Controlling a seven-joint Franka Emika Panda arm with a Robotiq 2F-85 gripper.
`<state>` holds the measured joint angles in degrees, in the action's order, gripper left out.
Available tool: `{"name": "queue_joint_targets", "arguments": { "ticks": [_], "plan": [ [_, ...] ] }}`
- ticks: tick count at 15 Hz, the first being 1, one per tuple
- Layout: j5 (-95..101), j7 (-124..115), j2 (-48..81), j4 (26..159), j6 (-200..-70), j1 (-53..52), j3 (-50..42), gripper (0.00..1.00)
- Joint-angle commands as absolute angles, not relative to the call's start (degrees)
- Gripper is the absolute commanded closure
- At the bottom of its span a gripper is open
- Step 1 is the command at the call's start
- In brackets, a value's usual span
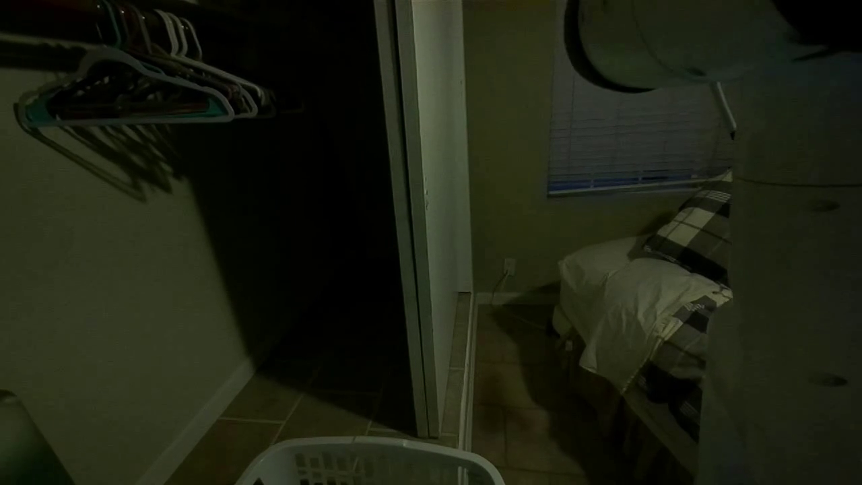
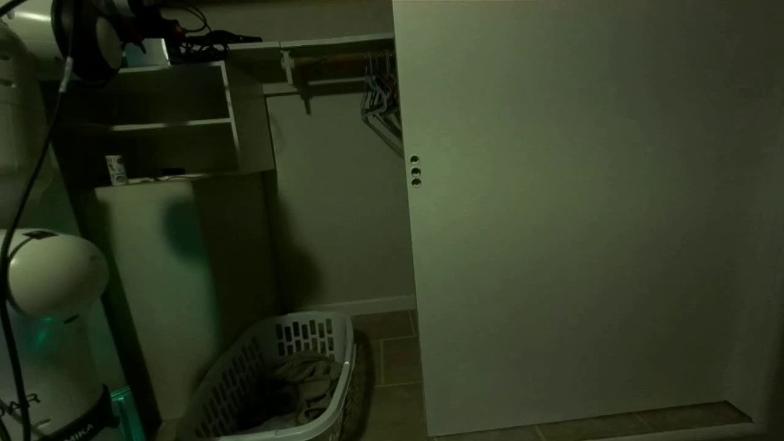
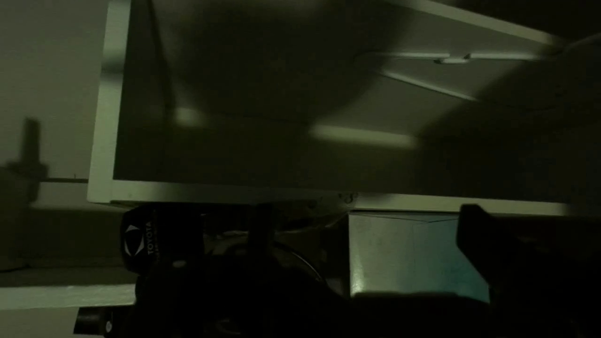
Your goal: Move the black object to the first top shelf
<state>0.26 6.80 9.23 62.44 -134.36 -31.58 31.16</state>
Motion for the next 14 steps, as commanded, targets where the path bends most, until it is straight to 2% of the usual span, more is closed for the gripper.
{"name": "queue_joint_targets", "arguments": {
  "ticks": [1,14],
  "plan": [
    [4.8,2.4,15.5,54.2,-134.0,-36.5,29.4,0.00],
    [9.3,-4.8,25.1,40.1,-132.6,-48.0,16.4,0.00]
  ]
}}
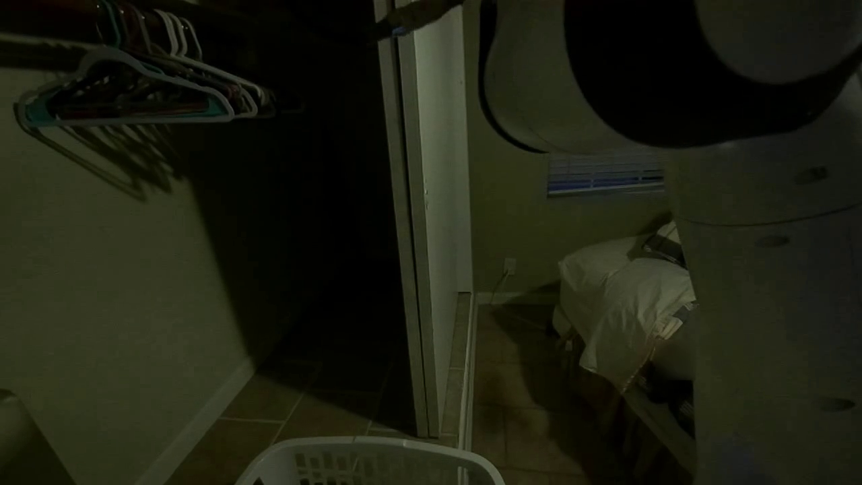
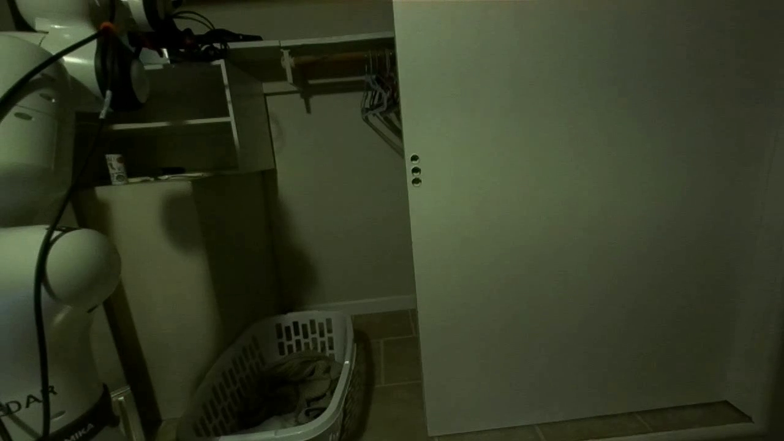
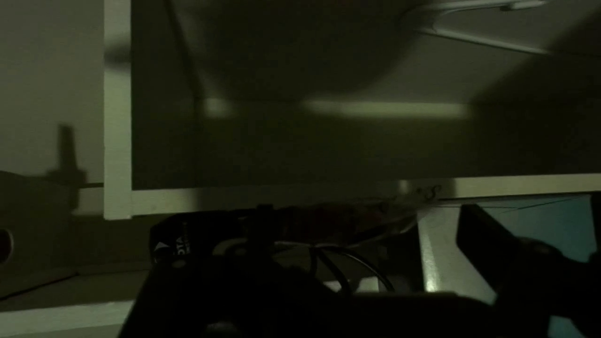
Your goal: Move the black object to the first top shelf
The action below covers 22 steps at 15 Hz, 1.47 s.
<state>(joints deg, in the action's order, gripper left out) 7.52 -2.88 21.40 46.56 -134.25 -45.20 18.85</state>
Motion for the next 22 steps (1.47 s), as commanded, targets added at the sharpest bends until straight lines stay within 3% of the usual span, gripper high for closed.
{"name": "queue_joint_targets", "arguments": {
  "ticks": [1,2,10,12,22],
  "plan": [
    [9.2,-4.8,25.7,39.1,-132.4,-48.6,15.8,0.08],
    [9.1,-4.7,26.2,38.1,-132.2,-49.0,15.1,0.26],
    [9.0,-5.0,28.3,34.1,-129.9,-50.8,12.8,0.84],
    [8.9,-5.1,28.0,34.1,-129.6,-50.7,12.6,0.95],
    [8.2,-3.7,25.0,34.3,-124.8,-50.1,12.8,0.93]
  ]
}}
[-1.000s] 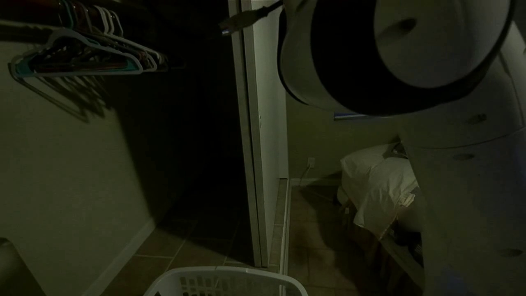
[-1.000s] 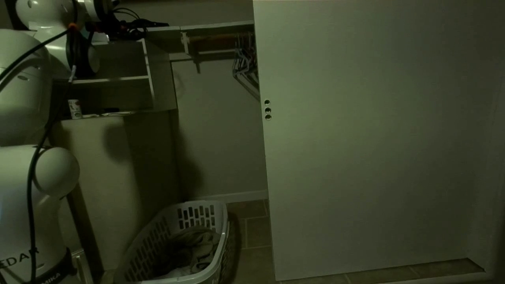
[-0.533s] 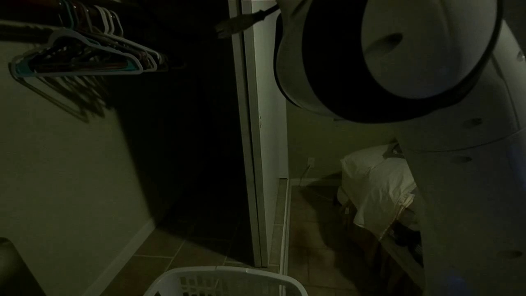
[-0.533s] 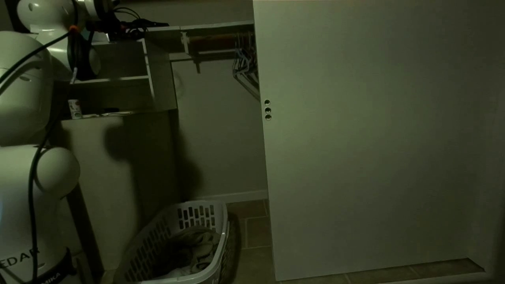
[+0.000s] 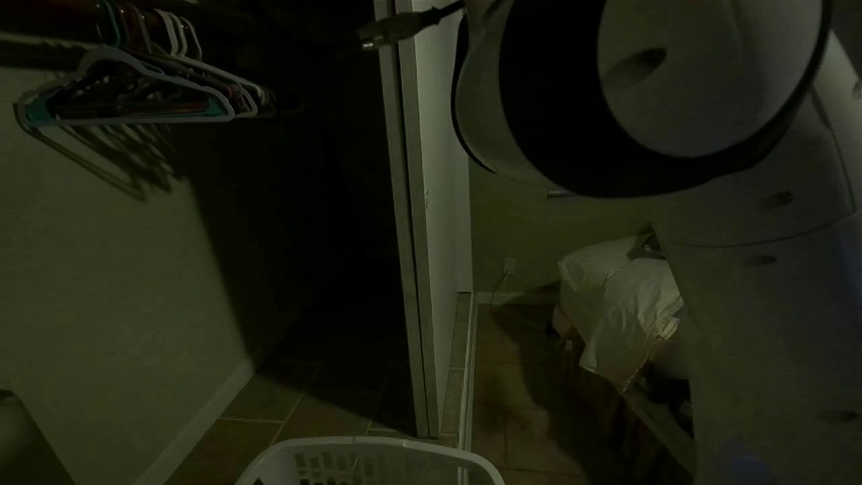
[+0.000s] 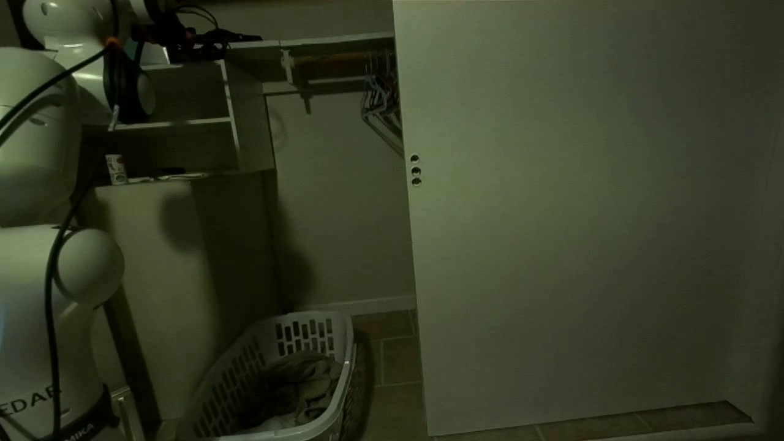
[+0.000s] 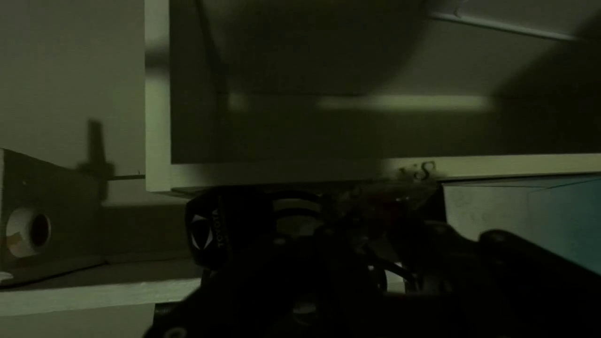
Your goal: Move the black object to the first top shelf
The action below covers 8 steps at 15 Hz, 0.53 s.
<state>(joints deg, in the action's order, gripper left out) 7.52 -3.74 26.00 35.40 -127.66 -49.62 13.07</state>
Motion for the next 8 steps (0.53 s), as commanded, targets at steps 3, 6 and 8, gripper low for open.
{"name": "queue_joint_targets", "arguments": {
  "ticks": [3,6,8],
  "plan": [
    [8.4,-3.1,23.3,35.1,-122.3,-50.1,12.8,0.93],
    [8.1,-2.5,21.5,35.9,-118.2,-49.9,13.0,0.93],
    [7.9,-2.1,20.6,36.3,-114.9,-49.8,13.0,0.93]
  ]
}}
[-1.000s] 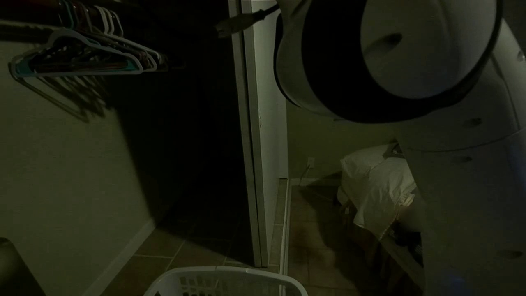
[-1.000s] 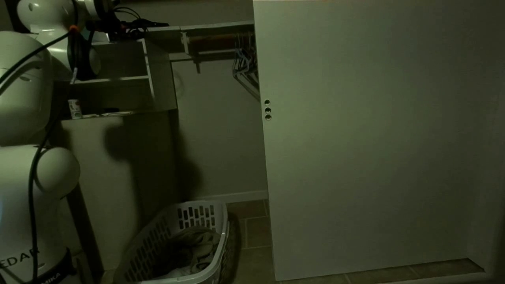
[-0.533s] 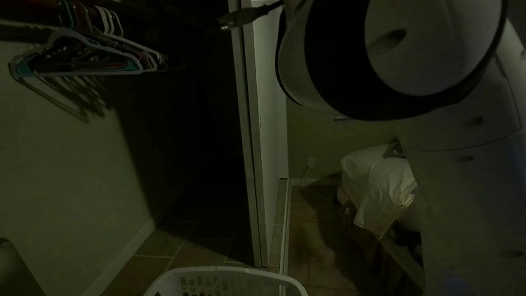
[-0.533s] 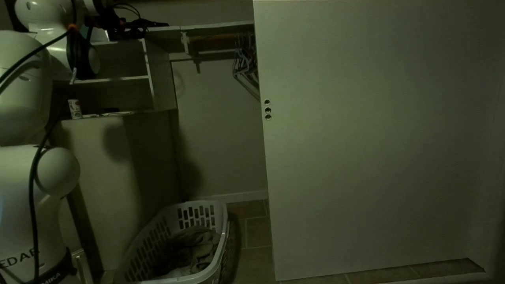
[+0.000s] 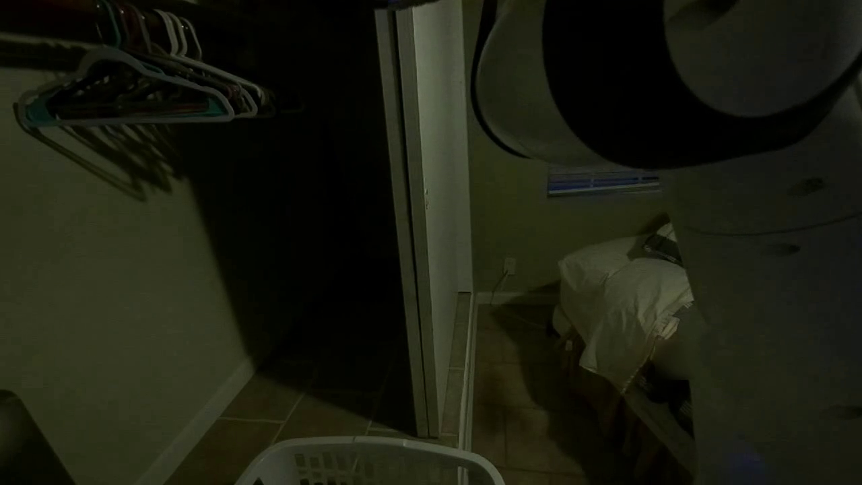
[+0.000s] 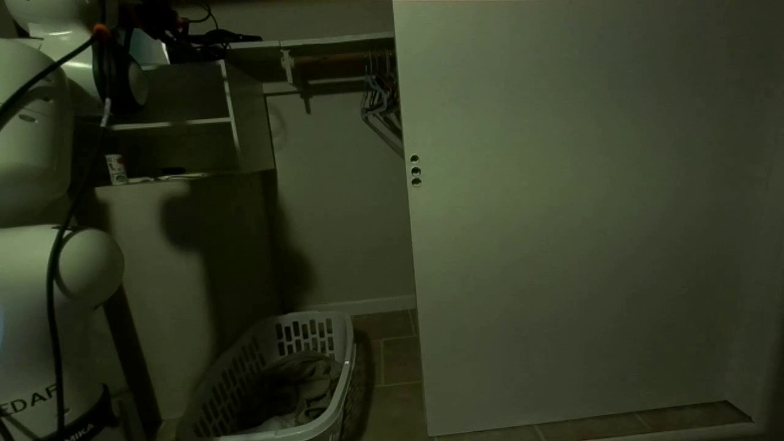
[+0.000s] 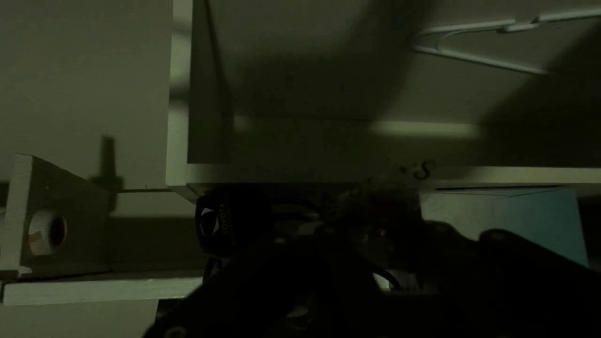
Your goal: Move the black object to the first top shelf
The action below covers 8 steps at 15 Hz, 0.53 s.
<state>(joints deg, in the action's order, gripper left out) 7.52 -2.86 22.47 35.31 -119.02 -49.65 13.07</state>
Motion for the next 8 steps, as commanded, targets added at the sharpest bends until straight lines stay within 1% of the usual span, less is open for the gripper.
{"name": "queue_joint_targets", "arguments": {
  "ticks": [1,8],
  "plan": [
    [7.7,-1.9,20.2,36.4,-113.1,-49.8,13.2,0.93],
    [7.5,0.6,18.0,37.8,-105.8,-50.1,13.8,0.93]
  ]
}}
